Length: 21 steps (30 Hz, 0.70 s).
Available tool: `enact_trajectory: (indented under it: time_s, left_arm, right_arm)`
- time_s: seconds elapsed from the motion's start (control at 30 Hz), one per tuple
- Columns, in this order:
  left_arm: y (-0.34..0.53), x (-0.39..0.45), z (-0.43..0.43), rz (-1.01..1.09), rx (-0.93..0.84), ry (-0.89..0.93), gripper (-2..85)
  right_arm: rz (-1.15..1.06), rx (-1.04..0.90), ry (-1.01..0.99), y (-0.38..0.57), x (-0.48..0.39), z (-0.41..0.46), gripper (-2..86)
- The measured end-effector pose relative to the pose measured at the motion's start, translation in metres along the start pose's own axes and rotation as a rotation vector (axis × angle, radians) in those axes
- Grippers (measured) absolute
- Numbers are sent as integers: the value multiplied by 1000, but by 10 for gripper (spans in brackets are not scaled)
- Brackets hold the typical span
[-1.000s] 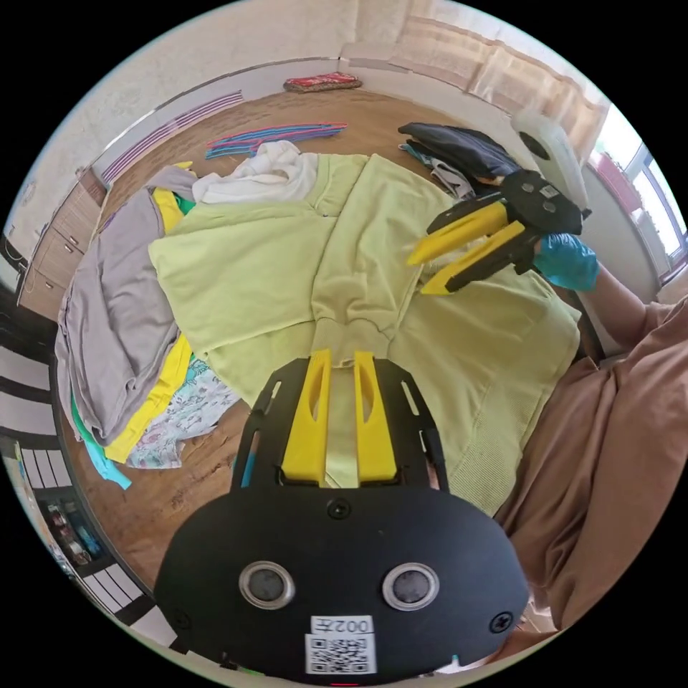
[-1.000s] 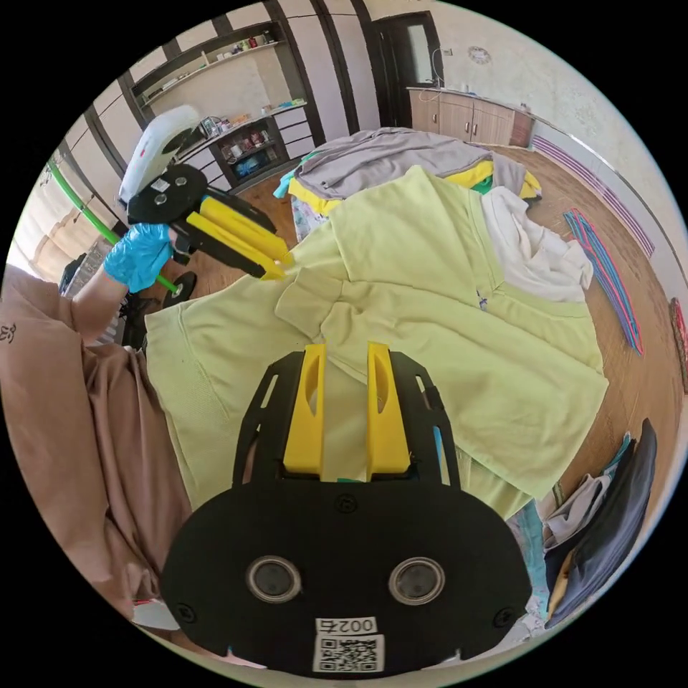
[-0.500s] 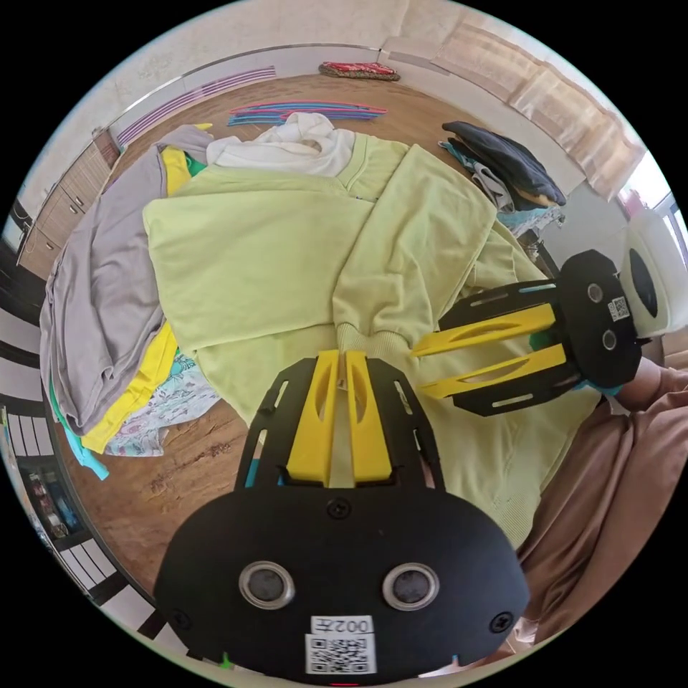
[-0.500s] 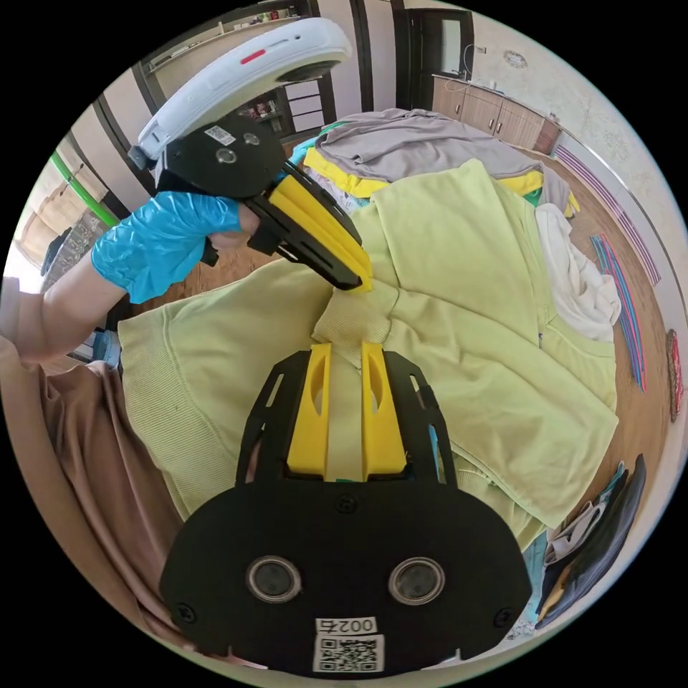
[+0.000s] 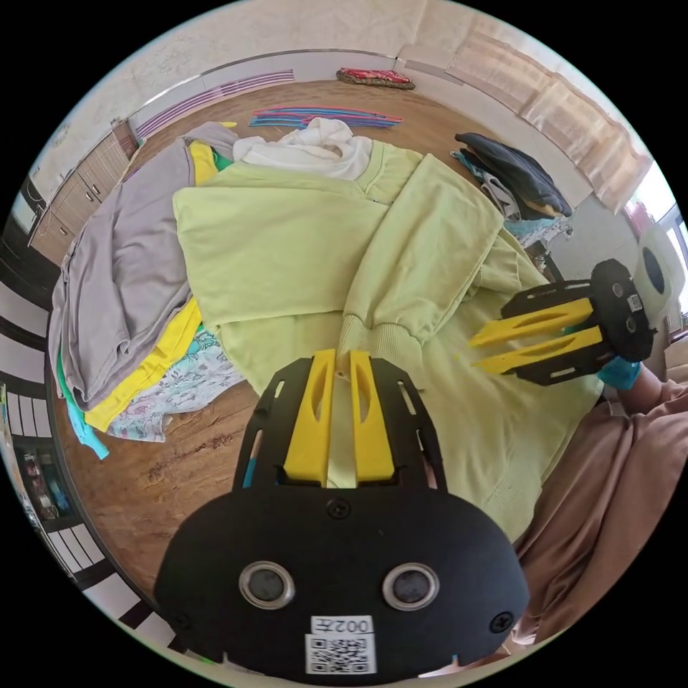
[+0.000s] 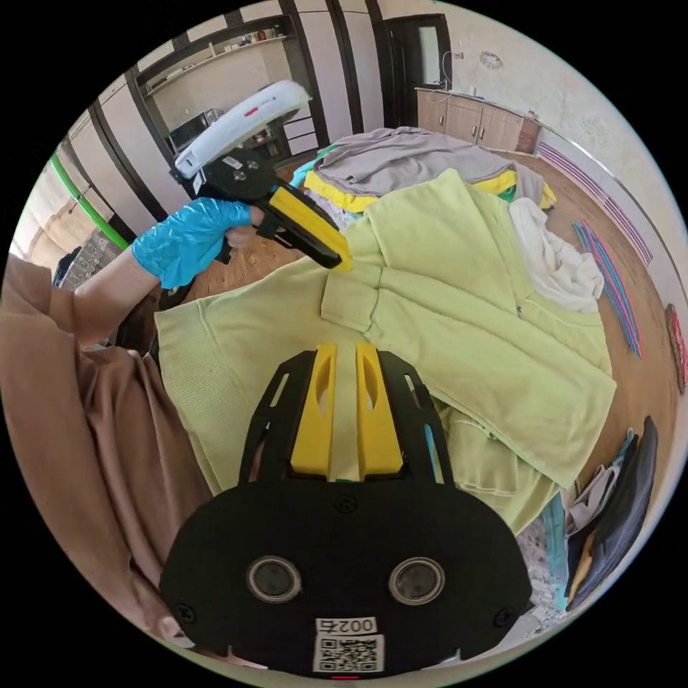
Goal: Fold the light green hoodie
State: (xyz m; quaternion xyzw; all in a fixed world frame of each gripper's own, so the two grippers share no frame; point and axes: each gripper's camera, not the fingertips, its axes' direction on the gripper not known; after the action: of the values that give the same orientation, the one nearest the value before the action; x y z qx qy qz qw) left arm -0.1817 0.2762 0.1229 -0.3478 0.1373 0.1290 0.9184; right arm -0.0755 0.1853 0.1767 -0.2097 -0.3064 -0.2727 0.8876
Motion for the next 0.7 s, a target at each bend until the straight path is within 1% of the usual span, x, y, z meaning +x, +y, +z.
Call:
enact_trajectory:
  time_s: [0.13,0.2,0.37,0.43,0.53,0.63,0.7]
  left_arm:
    - [25,-7,-15,19,39,-4,2]
    - [44,-8,-25,63,58,6,7]
    - [88,-6,-40,205,58,61,18]
    - [107,-6,-42,245,34,53,20]
    - [142,-6,-43,289,2,62,26]
    - [175,-8,-46,283,3,126,49]
    - [197,-9,-48,291,-7,186,82]
  right_arm:
    - [46,41,85,46,7,-39,57]
    - [71,41,134,77,8,-61,61]
    - [126,56,85,139,-4,-96,76]
    - [130,39,65,162,-15,-106,81]
    - [112,-38,73,195,-39,-113,86]
    - [71,-121,102,219,-65,-115,91]
    - [48,-167,113,232,-83,-113,91]
